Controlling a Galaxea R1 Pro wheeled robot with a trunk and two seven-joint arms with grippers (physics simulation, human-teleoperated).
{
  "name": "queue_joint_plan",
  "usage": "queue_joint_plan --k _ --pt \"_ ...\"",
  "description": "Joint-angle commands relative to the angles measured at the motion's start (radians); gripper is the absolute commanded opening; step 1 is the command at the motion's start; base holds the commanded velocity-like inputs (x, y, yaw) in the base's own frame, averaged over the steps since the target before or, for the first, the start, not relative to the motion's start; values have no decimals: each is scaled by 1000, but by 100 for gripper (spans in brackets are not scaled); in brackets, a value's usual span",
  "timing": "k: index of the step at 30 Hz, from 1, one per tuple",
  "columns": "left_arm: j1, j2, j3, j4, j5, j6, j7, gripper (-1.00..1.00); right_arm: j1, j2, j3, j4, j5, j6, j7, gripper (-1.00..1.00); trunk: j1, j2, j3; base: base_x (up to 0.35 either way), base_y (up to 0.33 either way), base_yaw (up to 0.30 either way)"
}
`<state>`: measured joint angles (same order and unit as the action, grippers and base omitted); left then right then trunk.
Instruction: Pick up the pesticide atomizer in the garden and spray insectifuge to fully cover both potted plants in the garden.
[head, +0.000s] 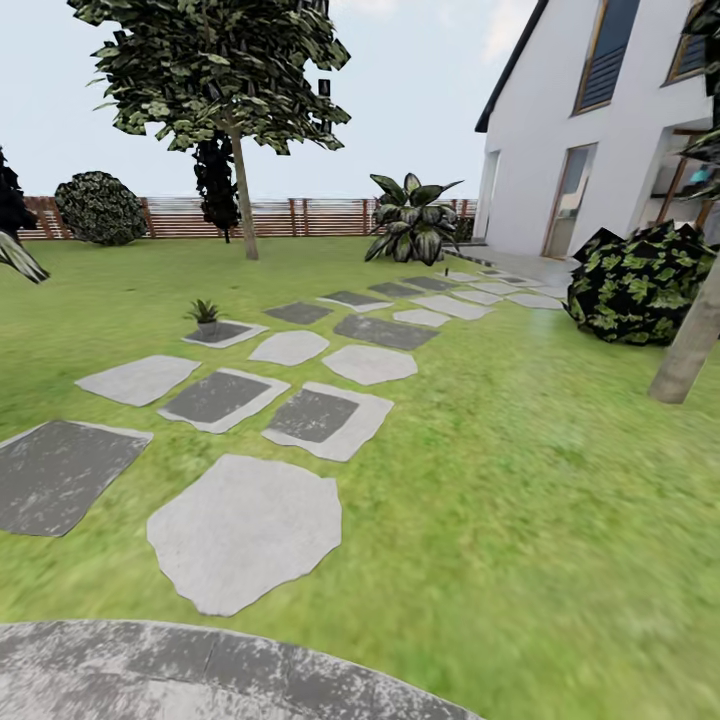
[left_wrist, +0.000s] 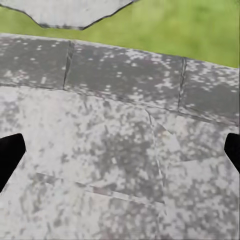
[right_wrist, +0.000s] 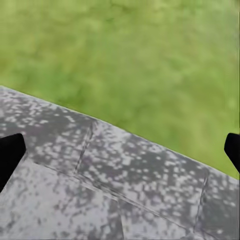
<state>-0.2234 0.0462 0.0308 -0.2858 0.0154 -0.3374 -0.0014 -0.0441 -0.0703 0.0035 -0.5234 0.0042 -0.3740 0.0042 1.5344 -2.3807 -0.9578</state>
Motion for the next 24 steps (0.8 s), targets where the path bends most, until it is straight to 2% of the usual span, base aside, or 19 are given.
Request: queue_joint_plan --k 1,24 --pt "-1 0 1 1 1 -3 0 100 0 0 0 0 0 -3 0 100 0 0 -1 333 172 0" --pt "-1 0 1 2 1 -4 0 100 0 0 -3 0 -2 -5 0 100 0 0 -1 333 155 0"
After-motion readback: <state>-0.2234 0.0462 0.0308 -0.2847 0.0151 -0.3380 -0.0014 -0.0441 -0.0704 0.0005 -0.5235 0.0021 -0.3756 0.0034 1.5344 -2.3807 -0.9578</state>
